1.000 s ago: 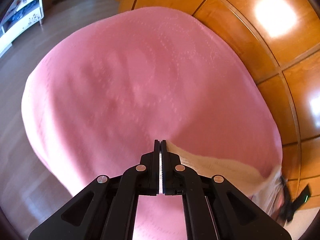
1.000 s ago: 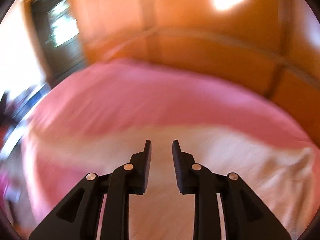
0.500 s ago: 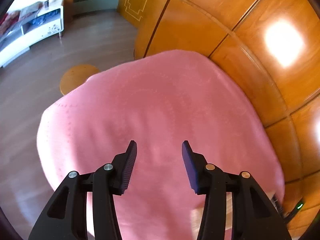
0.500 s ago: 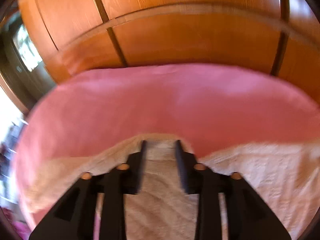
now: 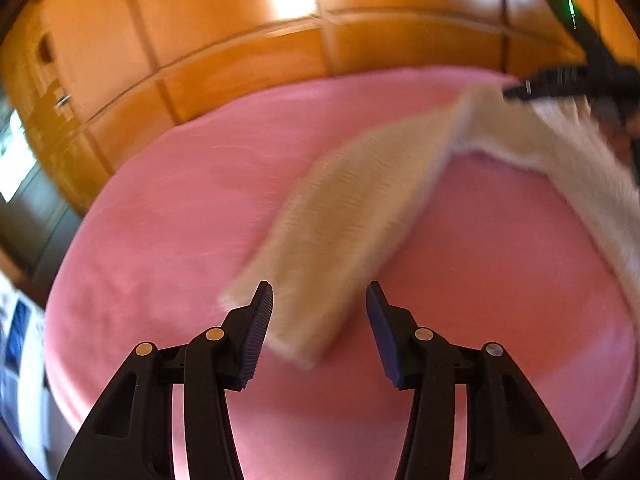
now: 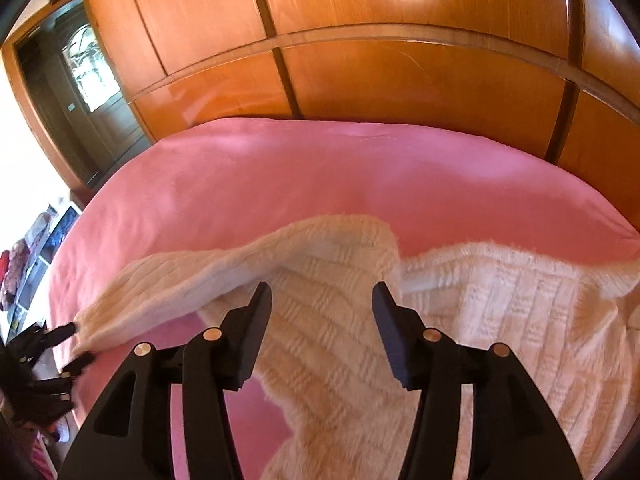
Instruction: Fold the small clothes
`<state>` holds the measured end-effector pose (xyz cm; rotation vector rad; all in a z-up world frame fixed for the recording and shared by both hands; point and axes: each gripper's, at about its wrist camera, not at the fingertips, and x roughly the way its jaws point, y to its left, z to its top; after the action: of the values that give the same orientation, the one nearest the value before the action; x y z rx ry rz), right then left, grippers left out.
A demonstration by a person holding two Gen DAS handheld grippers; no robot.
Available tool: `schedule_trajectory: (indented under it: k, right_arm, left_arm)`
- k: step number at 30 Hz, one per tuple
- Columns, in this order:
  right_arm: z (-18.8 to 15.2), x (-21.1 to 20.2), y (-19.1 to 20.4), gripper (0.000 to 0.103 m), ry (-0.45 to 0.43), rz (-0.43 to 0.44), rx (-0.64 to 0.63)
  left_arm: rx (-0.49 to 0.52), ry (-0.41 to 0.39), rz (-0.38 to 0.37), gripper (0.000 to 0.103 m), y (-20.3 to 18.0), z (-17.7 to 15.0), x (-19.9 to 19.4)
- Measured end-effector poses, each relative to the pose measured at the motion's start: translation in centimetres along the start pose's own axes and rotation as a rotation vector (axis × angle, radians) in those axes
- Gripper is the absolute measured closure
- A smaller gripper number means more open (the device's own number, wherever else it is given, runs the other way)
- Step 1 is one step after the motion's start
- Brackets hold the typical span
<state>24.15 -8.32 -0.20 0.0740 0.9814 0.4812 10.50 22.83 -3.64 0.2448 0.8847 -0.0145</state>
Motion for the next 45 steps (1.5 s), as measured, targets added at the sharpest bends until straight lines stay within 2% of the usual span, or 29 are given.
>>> schedule_trajectory:
  k: [2,3,5,6,8,10,12,14,15,16,17,19,21,22,23,24,27,29,30,31,32,33,35,36,38,39,40,42,45]
  right_arm:
    - [-0.2,-0.6,0.6,0.054,0.032,0.021,-0.054]
    - [-0.1,-0.5,0.9,0.058,0.043,0.025,-0.076]
    - [-0.6,-0.1,1.8,0.063,0.078,0.043,-0.133]
    - [-0.7,0.3,2.2,0.068,0.091,0.040,-0.160]
    - [-1.1,1.4,3.3,0.072,0.116,0.030,-0.219]
    - [-0.6,2.7,3.9,0.073,0.119,0.017,-0.239]
    - [0.6,3.7,4.0,0.073,0.097,0.028,-0.204]
    - [1.9,4.5,3.6,0.074,0.080,0.075,-0.133]
    - [2.3,5.1,3.6,0.074,0.084,0.101,-0.102]
    - [2.5,5.6,3.8,0.073,0.091,0.120,-0.085]
    - [2.8,6.2,4.1,0.072,0.098,0.127,-0.076]
    - [2.6,6.9,4.8,0.065,0.123,0.150,-0.065]
    - [2.2,5.9,4.6,0.061,0.104,0.139,-0.071]
    - [2.1,5.4,4.6,0.059,0.091,0.140,-0.072]
    - [1.6,4.2,4.3,0.056,0.075,0.132,-0.084]
    - [1.2,3.4,4.0,0.053,0.066,0.117,-0.101]
    - [-0.9,0.4,2.5,0.049,0.038,0.077,-0.123]
    - [-2.5,-0.5,1.4,0.048,0.047,0.078,-0.097]
    - [-3.6,-0.4,1.0,0.048,0.064,0.077,-0.075]
    - [-4.3,-0.1,1.1,0.048,0.081,0.076,-0.064]
    - [-4.8,0.5,1.2,0.048,0.105,0.073,-0.053]
    - [-5.7,1.4,1.6,0.047,0.138,0.068,-0.040]
    - [-6.6,1.4,2.7,0.045,0.111,0.022,-0.050]
    - [-6.9,1.0,3.0,0.044,0.107,0.018,-0.050]
    - [-7.5,-1.0,3.0,0.040,0.088,0.068,-0.015]
    - [-8.0,-2.6,2.6,0.039,0.060,0.067,-0.002]
    - [-8.4,-3.7,2.1,0.039,0.041,0.061,0.007]
    - [-10.2,-7.4,-0.7,0.039,-0.006,0.022,0.067]
    - [-13.0,-12.2,-5.2,0.043,-0.042,-0.063,0.160]
  left_arm:
    - [0.046,0.022,0.068,0.055,-0.5,0.1,1.6]
    - [0.036,0.023,0.056,0.056,-0.1,0.0,1.8]
    - [-0.012,0.058,0.030,0.098,1.1,0.4,1.9]
    - [-0.041,0.066,0.017,0.098,0.9,1.2,2.3]
    - [-0.159,0.064,-0.085,0.098,2.9,2.0,0.2]
    - [-0.308,0.026,-0.268,0.098,5.3,3.6,-3.3]
    - [-0.434,-0.019,-0.417,0.098,7.7,4.9,-6.6]
    - [-0.496,-0.076,-0.463,0.098,9.7,6.0,-9.6]
    - [-0.541,-0.068,-0.472,0.098,10.8,6.4,-10.3]
    - [-0.566,-0.046,-0.457,0.098,11.4,6.5,-10.4]
    - [-0.590,-0.004,-0.391,0.098,12.2,6.6,-9.8]
    - [-0.707,0.135,-0.310,0.098,14.1,5.5,-6.3]
    - [-0.803,0.214,-0.200,0.097,16.4,4.6,-2.9]
    - [-0.820,0.206,-0.092,0.097,17.5,3.9,-1.6]
    - [-0.814,0.214,0.061,0.097,18.5,3.2,-0.5]
    - [-0.835,0.242,0.146,0.097,19.4,2.2,0.4]
    - [-0.934,0.262,0.166,0.097,20.4,-0.7,1.3]
    - [-0.903,0.194,0.166,0.097,19.1,-1.4,0.3]
    - [-0.889,0.143,0.133,0.095,18.0,-1.6,-0.3]
    - [-0.855,0.118,0.107,0.080,16.6,-1.7,-0.6]
    - [-0.817,0.124,0.124,0.066,15.4,-1.5,-0.5]
    - [-0.768,0.153,0.166,0.065,14.2,-1.4,-0.2]
    - [-0.713,0.239,0.184,0.065,12.4,-1.6,1.9]
    - [-0.688,0.241,0.221,0.065,11.8,-1.7,2.1]
    - [-0.643,0.231,0.289,0.065,10.6,-1.4,1.5]
    - [-0.643,0.226,0.297,0.065,10.1,-1.1,1.2]
    - [-0.654,0.214,0.285,0.065,9.6,-0.9,0.9]
    - [-0.687,0.167,0.213,0.065,8.6,-0.9,-0.1]
    - [-0.654,0.082,0.136,0.065,5.5,0.2,-2.1]
